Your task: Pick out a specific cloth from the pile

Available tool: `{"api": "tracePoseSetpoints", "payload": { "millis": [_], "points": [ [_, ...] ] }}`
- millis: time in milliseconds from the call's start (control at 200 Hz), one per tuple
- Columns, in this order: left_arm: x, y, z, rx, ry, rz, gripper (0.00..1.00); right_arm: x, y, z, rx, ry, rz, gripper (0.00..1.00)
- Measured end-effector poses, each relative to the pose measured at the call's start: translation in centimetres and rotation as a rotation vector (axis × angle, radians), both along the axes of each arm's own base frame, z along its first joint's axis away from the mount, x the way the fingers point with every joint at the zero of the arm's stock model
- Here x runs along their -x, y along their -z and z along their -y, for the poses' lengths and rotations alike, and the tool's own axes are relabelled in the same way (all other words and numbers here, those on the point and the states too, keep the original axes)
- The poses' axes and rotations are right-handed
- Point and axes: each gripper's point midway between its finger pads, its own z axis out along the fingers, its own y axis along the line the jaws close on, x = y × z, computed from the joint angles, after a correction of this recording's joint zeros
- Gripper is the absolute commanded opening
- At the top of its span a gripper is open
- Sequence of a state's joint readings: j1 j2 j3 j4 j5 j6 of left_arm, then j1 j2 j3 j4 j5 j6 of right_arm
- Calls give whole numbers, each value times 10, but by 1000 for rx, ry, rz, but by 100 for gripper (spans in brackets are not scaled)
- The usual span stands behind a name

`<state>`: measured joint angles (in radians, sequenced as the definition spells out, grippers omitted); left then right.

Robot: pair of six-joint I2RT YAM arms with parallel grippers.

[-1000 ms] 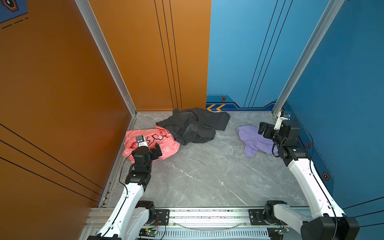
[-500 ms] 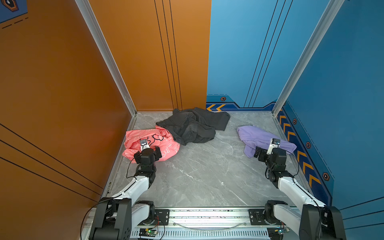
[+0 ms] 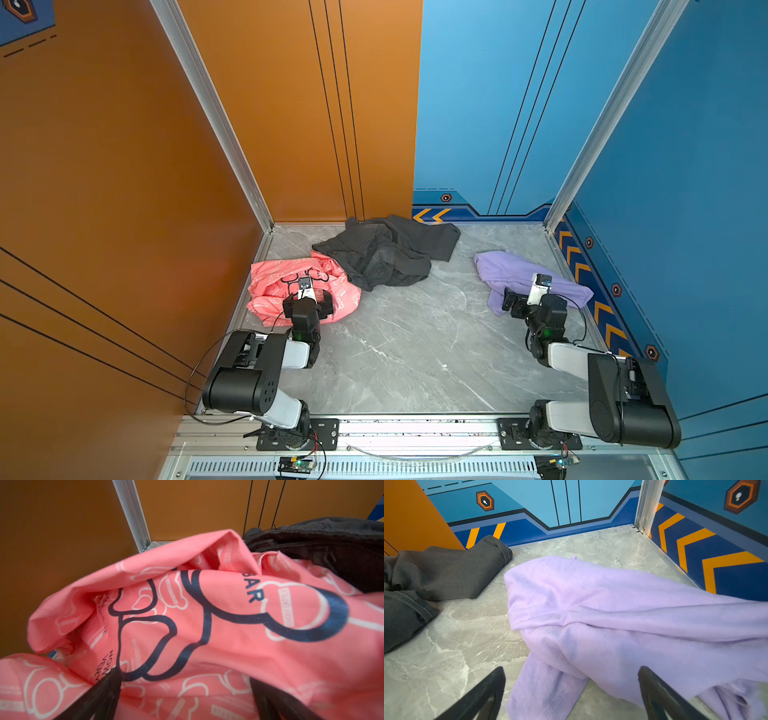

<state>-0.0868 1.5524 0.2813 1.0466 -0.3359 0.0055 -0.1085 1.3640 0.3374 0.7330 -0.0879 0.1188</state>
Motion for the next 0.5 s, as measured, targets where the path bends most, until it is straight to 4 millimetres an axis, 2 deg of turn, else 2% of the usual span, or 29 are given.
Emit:
{"api": "tracePoseSetpoints", "payload": {
  "millis": [175, 325, 501],
  "points": [
    [-3, -3, 8, -27, 32, 18, 98, -16, -11, -3, -22, -42, 39, 100],
    [-5, -4, 8, -34, 30, 19, 98, -16, 4, -11, -36, -73, 26, 100],
    [-10, -7, 5, -37, 7, 13, 98, -16, 5, -19, -34, -97, 32, 100]
  ]
}}
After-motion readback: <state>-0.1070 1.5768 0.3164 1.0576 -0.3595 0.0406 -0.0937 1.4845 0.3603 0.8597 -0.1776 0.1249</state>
